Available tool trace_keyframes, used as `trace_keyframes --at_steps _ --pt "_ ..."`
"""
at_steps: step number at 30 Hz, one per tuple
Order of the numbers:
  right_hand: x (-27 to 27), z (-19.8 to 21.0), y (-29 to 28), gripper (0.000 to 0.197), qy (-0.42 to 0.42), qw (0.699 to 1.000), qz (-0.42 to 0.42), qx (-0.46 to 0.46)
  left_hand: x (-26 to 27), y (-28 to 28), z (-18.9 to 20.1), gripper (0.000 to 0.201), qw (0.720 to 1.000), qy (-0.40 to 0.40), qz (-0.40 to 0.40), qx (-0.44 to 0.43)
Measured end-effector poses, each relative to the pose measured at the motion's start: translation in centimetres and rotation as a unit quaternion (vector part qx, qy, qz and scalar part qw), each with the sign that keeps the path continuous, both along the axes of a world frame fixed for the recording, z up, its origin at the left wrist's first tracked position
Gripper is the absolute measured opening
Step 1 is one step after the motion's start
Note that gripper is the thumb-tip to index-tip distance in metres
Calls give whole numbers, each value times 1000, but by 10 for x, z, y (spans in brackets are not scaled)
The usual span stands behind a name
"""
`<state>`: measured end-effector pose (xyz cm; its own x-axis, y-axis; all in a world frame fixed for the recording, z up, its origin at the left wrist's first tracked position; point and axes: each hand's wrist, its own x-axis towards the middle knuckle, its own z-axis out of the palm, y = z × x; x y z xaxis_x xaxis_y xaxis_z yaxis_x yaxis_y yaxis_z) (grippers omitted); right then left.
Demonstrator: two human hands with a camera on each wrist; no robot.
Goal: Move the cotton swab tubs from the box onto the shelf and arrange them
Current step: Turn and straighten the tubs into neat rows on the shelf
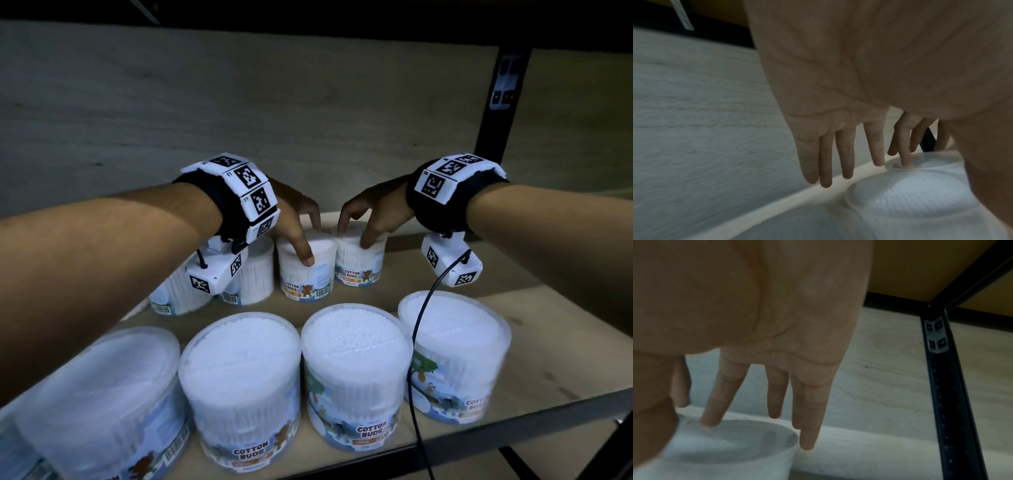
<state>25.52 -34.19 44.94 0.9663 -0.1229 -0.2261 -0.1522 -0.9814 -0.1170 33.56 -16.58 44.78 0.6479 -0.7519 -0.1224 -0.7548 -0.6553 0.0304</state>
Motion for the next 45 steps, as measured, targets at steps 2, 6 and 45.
trace_keyframes --at_steps 2,6,45 --pt "3 -2 2 44 -15 999 -27 25 -1 0 -3 78 999 26 -11 -16" --pt "5 -4 6 47 -14 997 -56 50 -5 0 -2 75 999 19 -29 23" --pt "-9 6 11 40 50 998 -24 35 -21 -18 5 73 995 -37 54 69"
